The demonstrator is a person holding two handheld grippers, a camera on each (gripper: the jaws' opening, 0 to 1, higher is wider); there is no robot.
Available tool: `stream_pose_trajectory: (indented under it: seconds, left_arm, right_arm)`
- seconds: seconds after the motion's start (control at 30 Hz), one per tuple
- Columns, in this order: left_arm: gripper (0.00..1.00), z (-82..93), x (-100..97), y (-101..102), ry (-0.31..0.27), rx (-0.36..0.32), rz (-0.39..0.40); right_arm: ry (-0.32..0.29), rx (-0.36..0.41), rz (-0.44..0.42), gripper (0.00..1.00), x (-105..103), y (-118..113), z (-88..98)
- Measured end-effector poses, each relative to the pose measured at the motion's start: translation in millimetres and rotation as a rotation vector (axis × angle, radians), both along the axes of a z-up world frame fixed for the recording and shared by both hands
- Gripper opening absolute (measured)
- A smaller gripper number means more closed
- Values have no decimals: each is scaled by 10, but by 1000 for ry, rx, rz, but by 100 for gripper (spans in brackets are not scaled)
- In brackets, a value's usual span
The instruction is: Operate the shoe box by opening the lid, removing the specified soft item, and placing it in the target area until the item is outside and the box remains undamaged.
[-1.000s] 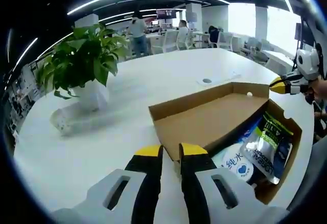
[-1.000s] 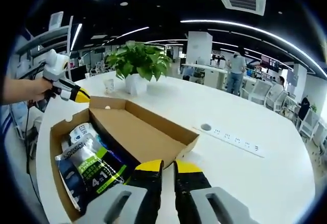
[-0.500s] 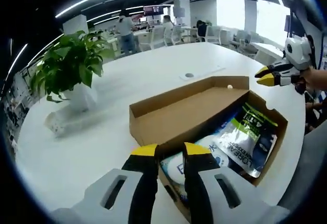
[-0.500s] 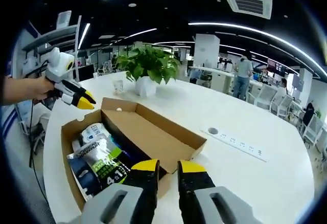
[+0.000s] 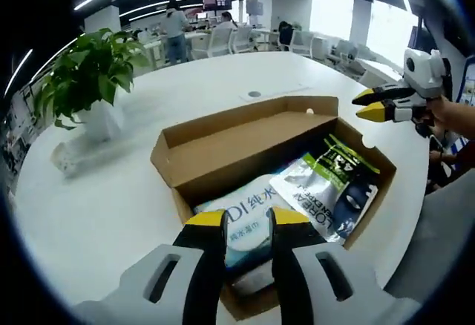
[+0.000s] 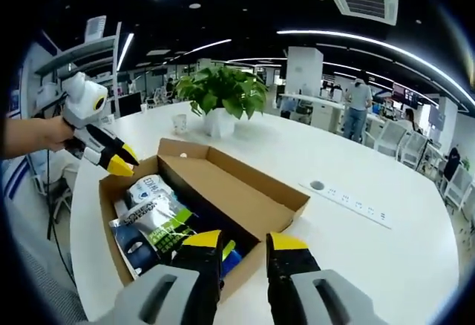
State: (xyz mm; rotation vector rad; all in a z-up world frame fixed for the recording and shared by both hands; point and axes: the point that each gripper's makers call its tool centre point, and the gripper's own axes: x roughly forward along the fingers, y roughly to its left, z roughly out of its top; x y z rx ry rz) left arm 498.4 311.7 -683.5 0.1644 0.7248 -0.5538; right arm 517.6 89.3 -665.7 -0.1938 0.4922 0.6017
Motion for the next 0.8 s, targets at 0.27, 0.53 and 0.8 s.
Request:
stream_pose_trajectory:
  seconds: [0.27,0.53,0.8]
  left_arm:
    - [24,-169,-225,-183,158,-87,-24]
    - [25,-263,-365,-373,265,-153,-51]
    - [21,-336,-479,-608,361,-249,-66]
  right_arm:
    - [5,-1,3,20,-66,14,-16]
    - [9,-4,5,20,-114,7,-42]
    - [21,-2,3,20,-151,-13,-90]
